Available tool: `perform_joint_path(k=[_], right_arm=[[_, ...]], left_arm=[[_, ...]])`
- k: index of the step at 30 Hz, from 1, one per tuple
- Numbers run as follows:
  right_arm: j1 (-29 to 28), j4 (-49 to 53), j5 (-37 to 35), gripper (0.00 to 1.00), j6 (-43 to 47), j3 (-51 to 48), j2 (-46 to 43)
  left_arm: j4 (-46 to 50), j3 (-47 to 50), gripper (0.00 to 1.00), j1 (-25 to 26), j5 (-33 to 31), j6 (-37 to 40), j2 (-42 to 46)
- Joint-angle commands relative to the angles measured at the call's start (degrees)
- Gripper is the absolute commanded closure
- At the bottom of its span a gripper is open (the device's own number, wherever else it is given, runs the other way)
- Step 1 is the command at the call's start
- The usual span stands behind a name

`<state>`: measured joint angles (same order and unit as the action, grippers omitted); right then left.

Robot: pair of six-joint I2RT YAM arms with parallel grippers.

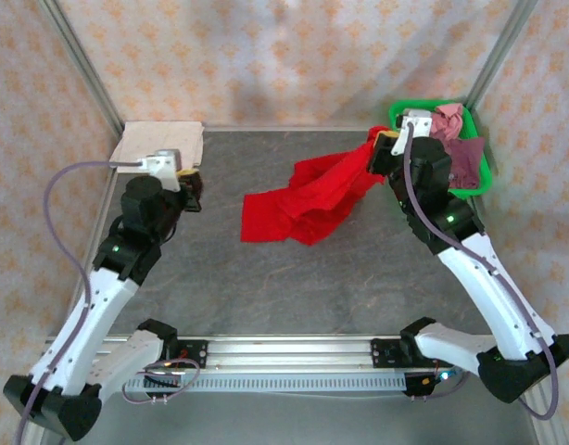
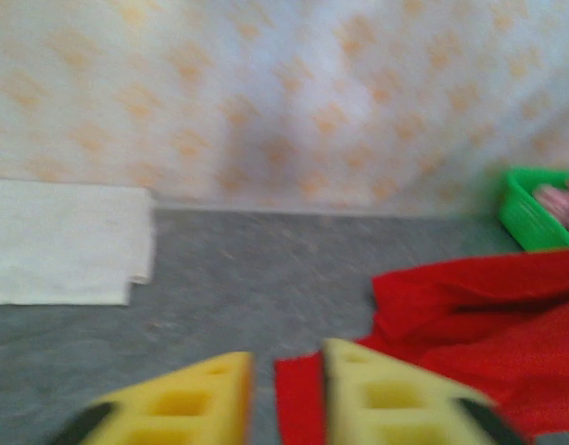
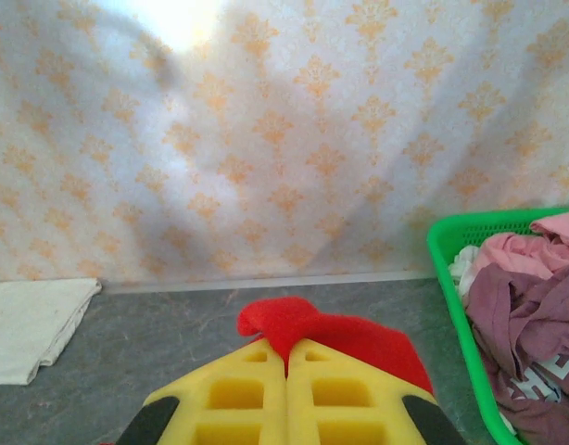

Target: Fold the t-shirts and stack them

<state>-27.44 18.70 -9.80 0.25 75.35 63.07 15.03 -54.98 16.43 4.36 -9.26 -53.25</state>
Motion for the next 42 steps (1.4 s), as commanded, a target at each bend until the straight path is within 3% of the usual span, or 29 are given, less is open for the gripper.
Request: perform_joint_path(k=[1, 4, 10, 15, 23, 25, 28, 30, 36, 42], right_arm=[[0.32, -0.68, -3.18, 1.0, -2.27, -1.76, 4.27], [1.69, -2.26, -3.25, 1.0, -5.82, -3.67, 6.63], [4.03, -2.94, 0.1, 1.0, -8.33, -4.25, 9.97], [4.54, -2.98, 0.91, 1.0, -8.55, -4.59, 12.08], [5.81, -3.25, -0.17, 1.0, -8.86, -5.35, 13.45], [6.07, -3.01, -0.48, 1.0, -8.83, -5.3, 13.86], [6.85, -3.21, -0.07, 1.0, -9.15, -5.26, 14.6], [7.26, -2.94, 0.49, 1.0, -9.64, -4.86, 15.33], [8.17, -0.86, 1.29, 1.0, -9.51, -3.81, 14.24], [8.18, 0.09, 3.64, 1.0, -6.33, -4.94, 6.12]], left_arm=[[1.94, 2.79, 0.41, 4.98, 9.0, 0.73, -10.17], [-1.4, 5.34, 0.39, 10.2, 4.77, -1.24, -17.17], [-5.94, 6.81, 0.38, 9.24, 1.63, -4.36, -28.51], [-10.93, 6.09, 0.4, 4.47, 6.22, -5.71, -36.37], [-13.98, 6.63, 0.46, 5.66, 10.93, -8.68, -45.03], [-15.64, 8.38, 0.53, 6.28, 10.76, -9.49, -45.21], [-15.69, 8.23, 0.77, 6.43, 11.31, -10.01, -46.49], [-15.35, 8.04, 1.0, 6.43, 10.83, -10.74, -45.9], [-10.88, 8.4, 1.0, 4.2, 7.61, -11.61, -33.11], [-0.43, 5.23, 1.0, -1.45, 4.6, -9.35, -14.71]])
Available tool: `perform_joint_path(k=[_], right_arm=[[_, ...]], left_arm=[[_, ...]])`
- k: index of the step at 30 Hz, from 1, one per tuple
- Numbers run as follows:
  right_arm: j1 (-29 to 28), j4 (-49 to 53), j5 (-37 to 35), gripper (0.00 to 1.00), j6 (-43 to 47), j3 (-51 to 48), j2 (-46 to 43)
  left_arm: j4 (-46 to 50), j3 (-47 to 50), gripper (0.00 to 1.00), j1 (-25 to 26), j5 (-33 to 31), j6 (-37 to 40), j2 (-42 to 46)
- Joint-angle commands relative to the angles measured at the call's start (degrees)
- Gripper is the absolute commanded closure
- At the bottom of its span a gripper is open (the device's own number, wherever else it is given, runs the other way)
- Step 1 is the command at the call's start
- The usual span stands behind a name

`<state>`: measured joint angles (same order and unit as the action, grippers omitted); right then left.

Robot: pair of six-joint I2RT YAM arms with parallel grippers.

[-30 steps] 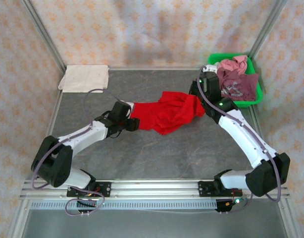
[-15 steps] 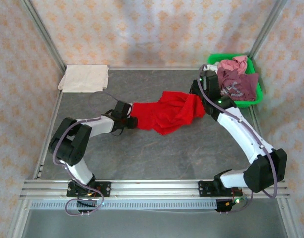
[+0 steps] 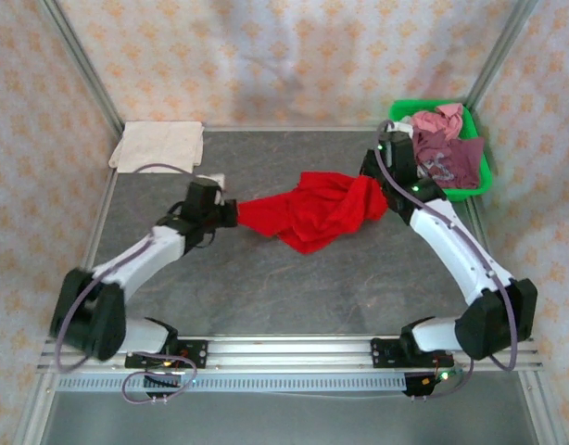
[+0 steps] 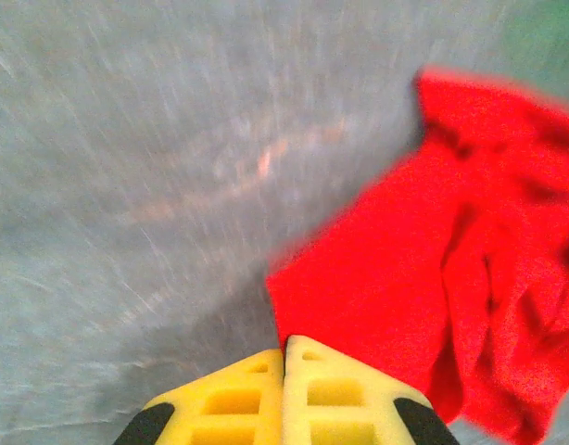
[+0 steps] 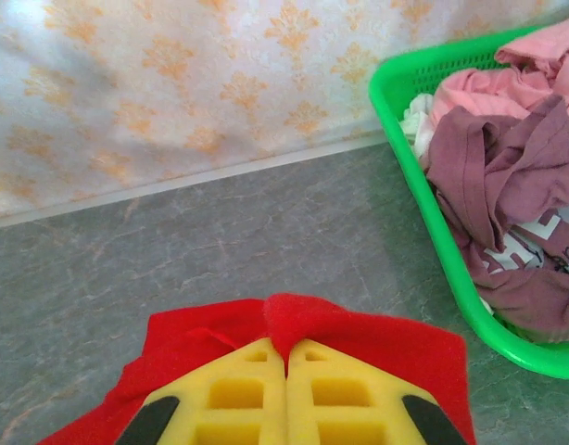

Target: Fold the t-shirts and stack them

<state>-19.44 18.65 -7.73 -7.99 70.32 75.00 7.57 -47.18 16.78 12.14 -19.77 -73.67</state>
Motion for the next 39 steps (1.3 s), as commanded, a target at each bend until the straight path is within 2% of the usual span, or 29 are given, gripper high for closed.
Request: perform_joint_path(k=[1, 3, 8, 13, 16, 20, 24, 28, 31, 35, 38, 39], right_arm=[[0.13, 0.6, 2.14, 1.0, 2.24, -0.09, -6.88], [0.12, 2.26, 2.06, 1.0, 2.36, -0.03, -10.38], [0.15, 8.17, 6.38, 1.0, 2.69, 3.03, -16.87], [0.15, 11.55, 10.36, 1.0, 3.71, 5.48, -25.4], [0.12, 13.48, 11.9, 1.0, 2.88, 7.98, -28.84], [0.14, 15.89, 13.09, 1.0, 0.51, 13.09, -30.63], [0.15, 18.3, 8.77, 1.0, -2.21, 17.21, -28.68], [0.19, 20.23, 0.06, 1.0, -2.57, 21.13, -19.3], [0.94, 17.33, -1.08, 1.0, -3.68, 23.99, -9.46], [4.08, 14.12, 0.82, 1.0, -6.9, 30.3, 7.38], [5.23, 10.57, -0.09, 1.0, -9.03, 35.0, 19.33], [5.98, 10.18, 0.42, 0.93, -10.19, 37.45, 23.71]], left_arm=[[9.2, -3.77, 1.0, -2.15, -4.4, 1.93, 8.23], [13.39, -6.09, 1.0, -2.82, -6.82, 2.85, 12.09], [21.33, -13.24, 1.0, -3.81, -6.31, 4.81, 19.88], [28.02, -22.66, 1.0, -3.8, -8.82, 7.55, 27.74], [31.13, -29.43, 1.0, -3.85, -7.66, 8.29, 30.45], [33.67, -38.06, 1.0, -3.84, -5.43, 7.99, 31.96], [34.44, -44.92, 1.0, -3.8, -7.66, 10.1, 31.31], [36.15, -50.86, 1.0, -3.85, -15.06, 14.49, 22.91], [32.99, -54.86, 1.0, -4.92, -19.07, 18.28, 12.32], [30.42, -65.34, 1.0, -14.47, -7.26, 13.58, -7.29], [33.59, -80.42, 1.0, -15.81, -9.11, 15.47, -26.98], [35.67, -87.81, 1.0, -15.81, -9.15, 16.62, -34.52]])
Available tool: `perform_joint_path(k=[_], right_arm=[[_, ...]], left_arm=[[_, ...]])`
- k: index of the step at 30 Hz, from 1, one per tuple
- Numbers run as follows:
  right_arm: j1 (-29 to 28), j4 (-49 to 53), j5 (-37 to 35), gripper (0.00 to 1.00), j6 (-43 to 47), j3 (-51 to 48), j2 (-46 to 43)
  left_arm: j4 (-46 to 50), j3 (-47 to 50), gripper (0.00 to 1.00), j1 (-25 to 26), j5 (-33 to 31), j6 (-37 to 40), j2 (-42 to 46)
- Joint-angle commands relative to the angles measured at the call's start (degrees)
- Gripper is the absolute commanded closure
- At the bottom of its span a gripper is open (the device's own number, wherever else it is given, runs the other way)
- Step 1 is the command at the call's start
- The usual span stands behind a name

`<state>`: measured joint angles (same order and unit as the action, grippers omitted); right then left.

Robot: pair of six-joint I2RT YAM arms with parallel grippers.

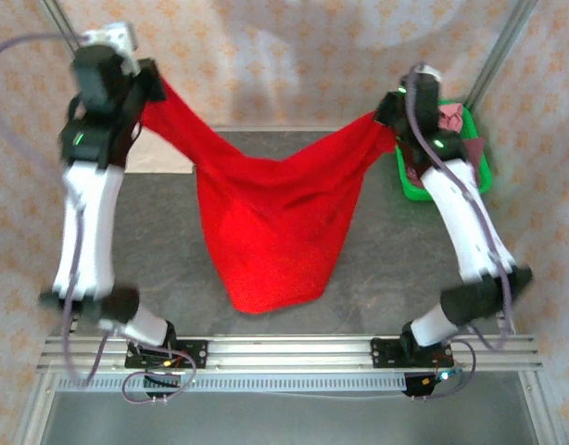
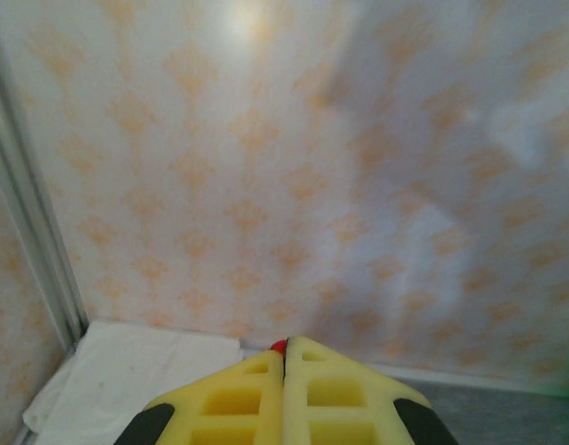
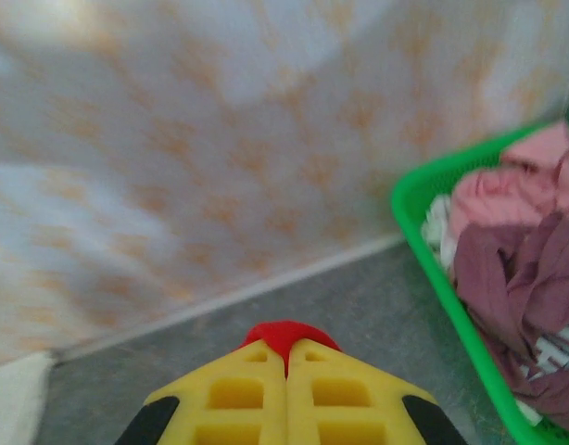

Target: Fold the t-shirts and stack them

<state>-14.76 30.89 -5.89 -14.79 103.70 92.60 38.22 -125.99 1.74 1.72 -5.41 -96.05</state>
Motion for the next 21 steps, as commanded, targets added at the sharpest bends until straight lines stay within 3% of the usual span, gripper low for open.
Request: perform_joint_path(k=[1, 2, 3, 5, 6, 9, 11, 13, 15, 18, 21], right_arm=[[2.34, -1.67, 0.07, 0.74, -4.81, 7.32, 10.81], [3.03, -0.63, 1.26, 0.58, -6.01, 10.84, 14.69], [3.93, 1.44, 3.56, 0.51, -6.81, 15.55, 18.66], [4.73, 5.07, 6.36, 0.44, -6.3, 23.42, 23.69], [4.59, 5.64, 6.74, 0.42, -5.36, 25.15, 24.36], [4.41, 3.27, 9.33, 0.41, -3.24, 20.94, 20.97], [3.91, 1.6, 12.03, 0.42, -2.21, 14.3, 16.87], [2.06, -2.69, 14.12, 0.43, -1.1, 2.86, 10.79], [-0.68, -7.93, 15.46, 0.49, -0.31, -8.99, 5.07], [-3.96, -10.48, 17.02, 0.51, -0.66, -21.23, 0.13], [-5.45, -8.96, 19.83, 0.56, -0.79, -26.98, 0.33]], left_arm=[[7.57, -17.65, 0.98, -0.77, 1.27, 2.58, -20.79], [9.87, -25.1, 0.83, -0.85, 1.18, 2.6, -27.48], [13.12, -35.74, 0.77, -0.99, 0.71, 2.26, -35.04], [18.14, -53.25, 0.34, -1.42, 0.75, 0.07, -45.0], [18.74, -54.68, 0.13, -1.56, 1.63, -0.76, -45.85], [15.61, -36.49, 0.13, -0.94, 2.41, -0.37, -36.25], [8.33, -14.55, 0.14, 0.4, 1.9, 0.19, -25.7], [-6.65, 13.14, 0.15, 2.56, 1.18, -0.7, -11.26], [-17.61, 33.78, 0.17, 4.52, 2.48, -3.01, -0.69], [-16.22, 47.87, 0.21, 6.88, 5.35, -9.25, 5.49], [-16.33, 59.14, 0.3, 10.6, 5.21, -13.19, 8.74]])
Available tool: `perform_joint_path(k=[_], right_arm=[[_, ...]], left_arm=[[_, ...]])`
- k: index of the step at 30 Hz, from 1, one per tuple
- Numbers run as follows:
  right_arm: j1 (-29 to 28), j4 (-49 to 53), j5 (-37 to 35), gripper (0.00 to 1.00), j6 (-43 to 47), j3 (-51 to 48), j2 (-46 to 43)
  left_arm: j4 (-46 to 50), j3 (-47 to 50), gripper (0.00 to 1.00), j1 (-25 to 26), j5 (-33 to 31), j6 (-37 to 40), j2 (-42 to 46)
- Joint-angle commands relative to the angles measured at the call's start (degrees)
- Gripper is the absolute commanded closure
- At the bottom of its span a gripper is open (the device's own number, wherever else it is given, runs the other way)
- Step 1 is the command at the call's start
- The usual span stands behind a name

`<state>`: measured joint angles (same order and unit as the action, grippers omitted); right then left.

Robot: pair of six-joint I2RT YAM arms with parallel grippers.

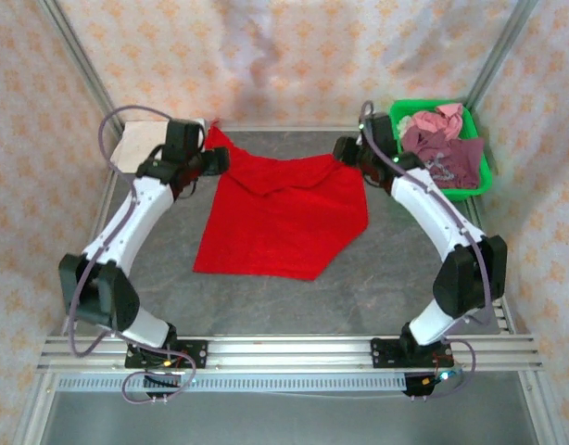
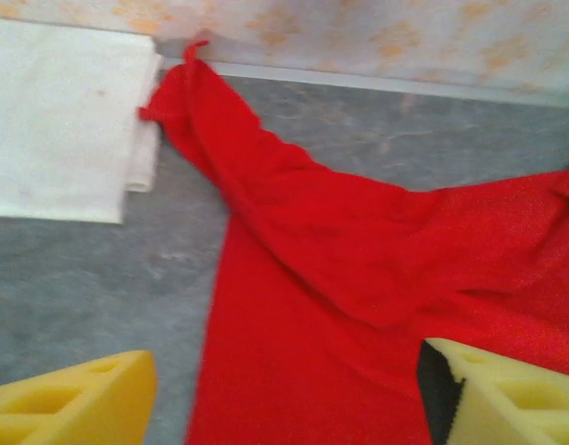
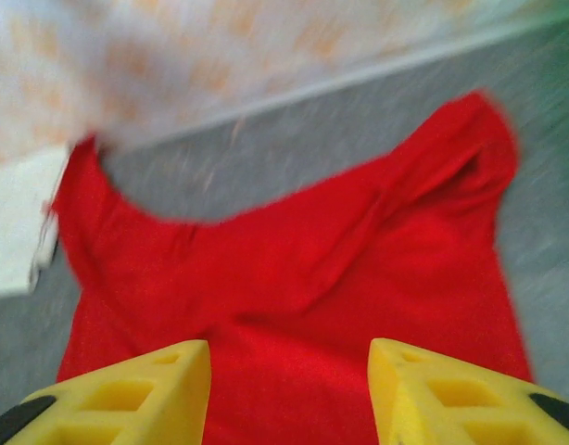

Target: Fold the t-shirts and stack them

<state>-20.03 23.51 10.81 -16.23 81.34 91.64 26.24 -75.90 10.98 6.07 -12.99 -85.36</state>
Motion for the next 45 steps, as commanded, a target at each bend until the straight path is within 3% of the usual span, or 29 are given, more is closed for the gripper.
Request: perform_joint_path(k=[1, 4, 6, 13, 20, 25, 31, 33, 36, 41, 45], right_arm=[[-0.74, -0.69, 2.77, 0.6, 1.37, -5.78, 2.09], [-1.89, 2.56, 0.4, 0.67, 3.55, -6.82, 5.82], [-2.12, 4.32, 0.67, 0.68, 4.21, -6.4, 8.87], [-2.45, 9.92, -1.43, 0.79, 5.08, -6.28, 14.98], [-4.68, 9.4, 1.94, 0.8, 3.91, -12.92, 15.59], [-9.15, 9.54, 4.93, 0.84, 2.44, -17.71, 13.53], [-19.81, 6.9, 18.17, 0.89, -1.19, -23.92, 9.74], [-24.16, 6.87, 23.27, 0.87, -2.05, -24.3, 8.65], [-25.33, 5.11, 27.0, 0.81, -5.84, -23.65, 6.06], [-22.59, 8.0, 18.81, 0.68, -5.21, -11.2, 3.68], [-22.19, 11.45, 7.33, 0.59, 0.88, 4.28, 12.26]], left_arm=[[-5.86, 13.28, 0.34, 2.45, 0.03, -7.34, -0.25], [-10.98, 23.59, 0.38, 3.34, 0.26, -15.01, 3.36], [-11.97, 28.03, 0.46, 3.32, -1.39, -19.97, 4.04], [-17.71, 38.89, 0.48, 3.76, -0.18, -28.75, 4.25], [-16.66, 38.37, 0.51, 2.55, -3.44, -28.68, 1.02], [-15.2, 35.56, 0.55, -1.5, -4.12, -27.44, -2.57], [-12.32, 30.46, 0.56, -4.43, -6.85, -23.42, -4.42], [-11.22, 28.9, 0.56, -5.56, -8.34, -21.59, -3.45], [-9.63, 27.62, 0.56, -7.97, -9.24, -19.85, -0.86], [-5.75, 27.42, 0.51, -11.14, -11.29, -17.94, 6.51], [-4.6, 28.21, 0.39, -15.59, -9.01, -15.15, 9.38]])
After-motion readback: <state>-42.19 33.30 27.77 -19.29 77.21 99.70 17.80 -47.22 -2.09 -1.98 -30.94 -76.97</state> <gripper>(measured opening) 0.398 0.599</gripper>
